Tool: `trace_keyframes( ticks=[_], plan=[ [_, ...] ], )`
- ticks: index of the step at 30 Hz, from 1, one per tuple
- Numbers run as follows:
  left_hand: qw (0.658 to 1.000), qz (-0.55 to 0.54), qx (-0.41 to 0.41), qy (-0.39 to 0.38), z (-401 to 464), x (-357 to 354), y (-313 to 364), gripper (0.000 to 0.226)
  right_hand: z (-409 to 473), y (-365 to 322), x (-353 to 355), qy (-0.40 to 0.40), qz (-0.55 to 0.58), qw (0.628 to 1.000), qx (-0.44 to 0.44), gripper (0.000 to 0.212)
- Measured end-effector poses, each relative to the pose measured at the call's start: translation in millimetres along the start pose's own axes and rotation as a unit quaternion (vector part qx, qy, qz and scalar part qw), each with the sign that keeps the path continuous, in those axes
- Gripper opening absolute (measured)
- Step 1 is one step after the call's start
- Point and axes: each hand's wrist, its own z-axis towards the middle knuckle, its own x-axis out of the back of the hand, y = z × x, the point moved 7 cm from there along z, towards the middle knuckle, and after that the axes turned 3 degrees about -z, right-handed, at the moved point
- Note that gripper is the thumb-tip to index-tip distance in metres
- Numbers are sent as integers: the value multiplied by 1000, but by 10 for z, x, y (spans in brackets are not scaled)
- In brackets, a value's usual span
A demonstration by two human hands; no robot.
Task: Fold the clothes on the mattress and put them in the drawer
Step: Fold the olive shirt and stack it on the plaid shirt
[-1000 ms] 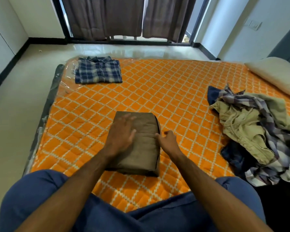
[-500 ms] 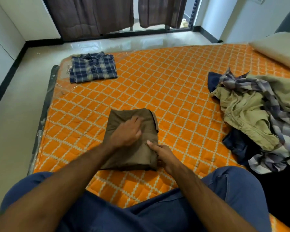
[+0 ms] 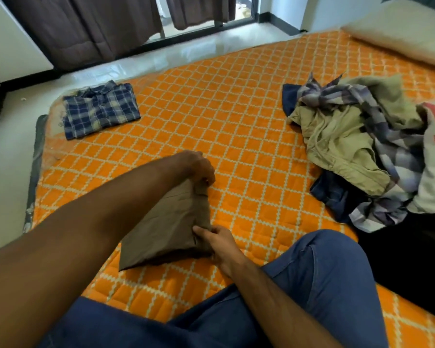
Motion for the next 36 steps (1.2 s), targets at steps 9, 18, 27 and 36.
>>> trace_keyframes(
  ticks=[9,18,27,36],
  plan=[
    [991,103,-13,82,-392,19,-137,29,65,-435,37,-1,-110,993,46,19],
    [916,-22,223,333,-1991,355,-1093,32,-415,-3047,-99,20,-539,786,301,22],
    [729,-86,348,583,-2348,-50,-595,26,-799,-3395,-545,118,-717,420,543,34],
    [854,-202,212,429,-1270,-1223,1137,62,-229,-1298,120,-29,-845,346,408,54]
  ],
)
